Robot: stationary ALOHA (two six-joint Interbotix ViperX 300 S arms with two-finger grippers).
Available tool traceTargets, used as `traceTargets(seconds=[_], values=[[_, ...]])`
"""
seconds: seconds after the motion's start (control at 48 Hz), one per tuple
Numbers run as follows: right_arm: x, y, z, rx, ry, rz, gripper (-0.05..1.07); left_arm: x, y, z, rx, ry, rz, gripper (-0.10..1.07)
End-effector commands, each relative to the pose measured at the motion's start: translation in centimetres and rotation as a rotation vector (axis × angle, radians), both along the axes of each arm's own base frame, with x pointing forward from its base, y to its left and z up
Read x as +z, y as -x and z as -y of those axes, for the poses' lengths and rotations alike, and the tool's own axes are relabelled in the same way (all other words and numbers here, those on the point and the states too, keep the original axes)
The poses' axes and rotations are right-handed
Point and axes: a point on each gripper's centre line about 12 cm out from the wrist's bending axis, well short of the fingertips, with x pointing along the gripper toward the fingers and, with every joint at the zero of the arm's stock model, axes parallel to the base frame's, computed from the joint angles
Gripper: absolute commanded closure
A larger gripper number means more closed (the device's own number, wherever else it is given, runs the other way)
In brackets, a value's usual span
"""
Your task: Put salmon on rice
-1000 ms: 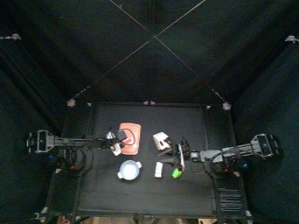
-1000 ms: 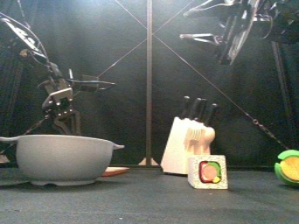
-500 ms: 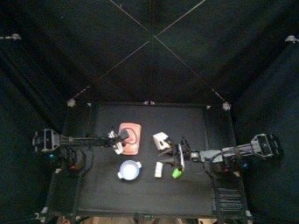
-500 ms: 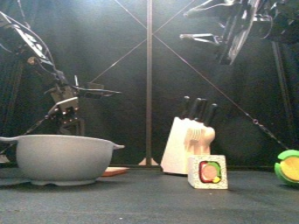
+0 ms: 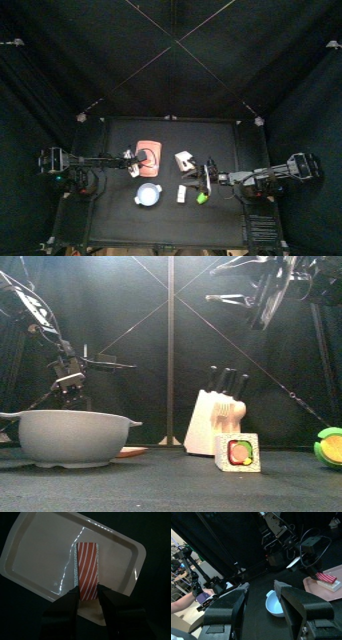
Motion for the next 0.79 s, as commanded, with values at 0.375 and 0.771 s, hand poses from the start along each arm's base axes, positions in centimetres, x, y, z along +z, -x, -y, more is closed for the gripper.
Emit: traceTargets(seconds=[0.375,0.771], values=[[1.03,0.08,-0.03,0.000,-0.001,0.037,0.21,0.46,-0.57,-0.41,-0.009,-0.007,0.042,0.34],[1.03,0.08,-0.03,0.001,-0.003,0.037,0.21,0.24,-0.64,-0.81,-0.002,-0.004,0.051,0.33]])
